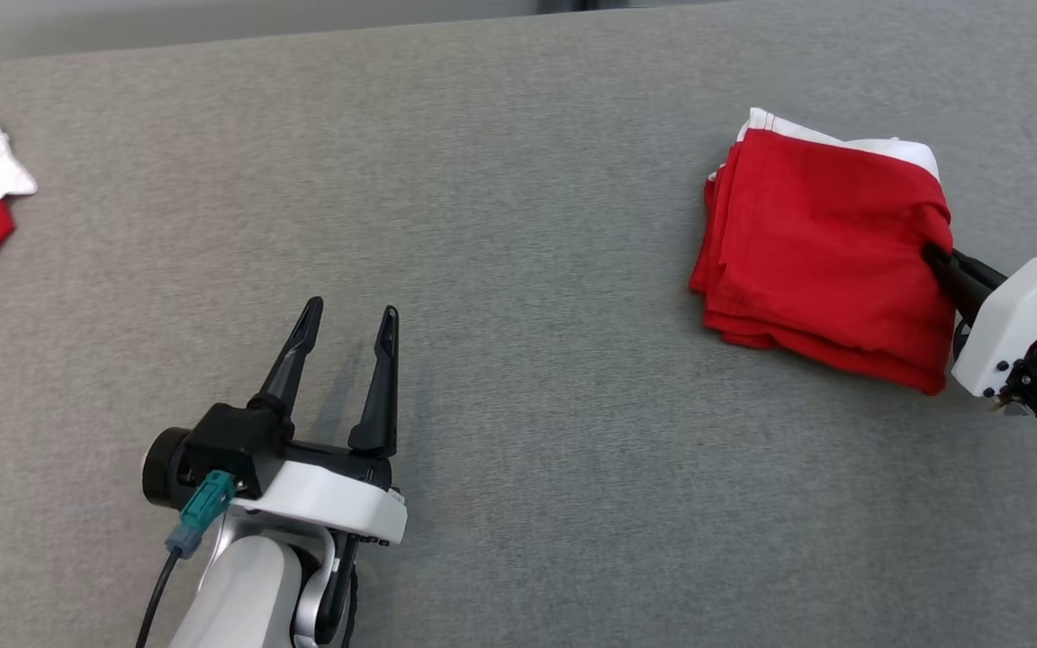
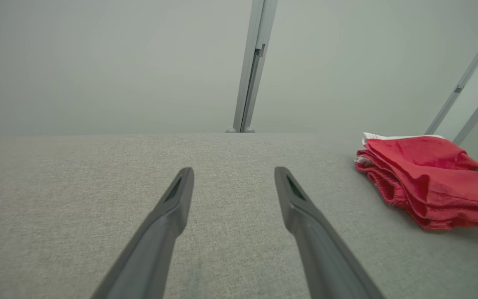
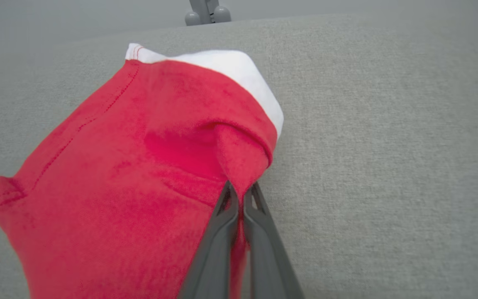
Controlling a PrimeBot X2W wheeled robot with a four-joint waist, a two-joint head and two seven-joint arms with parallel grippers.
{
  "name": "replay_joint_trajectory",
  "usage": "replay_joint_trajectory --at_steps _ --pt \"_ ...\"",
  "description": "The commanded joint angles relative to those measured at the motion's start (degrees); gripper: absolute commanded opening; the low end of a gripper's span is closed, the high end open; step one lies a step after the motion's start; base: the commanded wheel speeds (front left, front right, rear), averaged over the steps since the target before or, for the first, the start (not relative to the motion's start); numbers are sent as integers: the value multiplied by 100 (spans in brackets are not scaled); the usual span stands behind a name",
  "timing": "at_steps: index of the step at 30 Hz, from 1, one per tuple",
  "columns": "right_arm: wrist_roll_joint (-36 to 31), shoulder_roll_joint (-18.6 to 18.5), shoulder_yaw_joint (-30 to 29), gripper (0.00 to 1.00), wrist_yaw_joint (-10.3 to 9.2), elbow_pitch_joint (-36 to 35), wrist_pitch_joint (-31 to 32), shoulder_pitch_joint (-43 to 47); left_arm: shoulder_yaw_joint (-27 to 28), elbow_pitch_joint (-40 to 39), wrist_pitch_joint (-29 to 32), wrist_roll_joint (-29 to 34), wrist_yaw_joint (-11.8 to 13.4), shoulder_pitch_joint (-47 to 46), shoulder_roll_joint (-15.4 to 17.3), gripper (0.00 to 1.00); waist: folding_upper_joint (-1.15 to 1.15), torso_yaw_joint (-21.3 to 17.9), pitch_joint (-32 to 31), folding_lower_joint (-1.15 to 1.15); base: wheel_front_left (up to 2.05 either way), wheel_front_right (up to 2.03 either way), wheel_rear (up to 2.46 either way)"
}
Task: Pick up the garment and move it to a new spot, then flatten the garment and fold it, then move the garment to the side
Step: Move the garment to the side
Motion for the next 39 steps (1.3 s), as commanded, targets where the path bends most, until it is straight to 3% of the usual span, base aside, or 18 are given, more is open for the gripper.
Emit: replay_joint_trajectory --at_steps 1,7,13,22,29,39 --pt "-46 2 24 0 0 78 -103 -92 -20 -3 33 67 -11 -93 66 100 0 -463 28 0 0 0 0" --pt "-196 155 186 0 0 476 -338 -367 -145 -145 226 143 -41 -182 179 100 0 -917 77 0 0 0 0" --pt "-552 176 365 0 0 929 -575 -729 -202 -286 326 166 -28 -172 237 100 0 -954 136 0 0 0 0" --pt "-1137 -180 524 0 0 1846 -809 -1301 -196 -495 381 174 68 -106 309 100 0 -444 288 0 0 0 0" --pt "-1505 -671 524 0 0 2499 -912 -1869 -166 -782 392 204 152 -130 411 100 0 0 594 0 0 0 0" --pt "-2071 -983 578 0 0 3175 -1352 -2444 -201 -1082 412 201 204 -172 461 100 0 293 921 0 0 0 0"
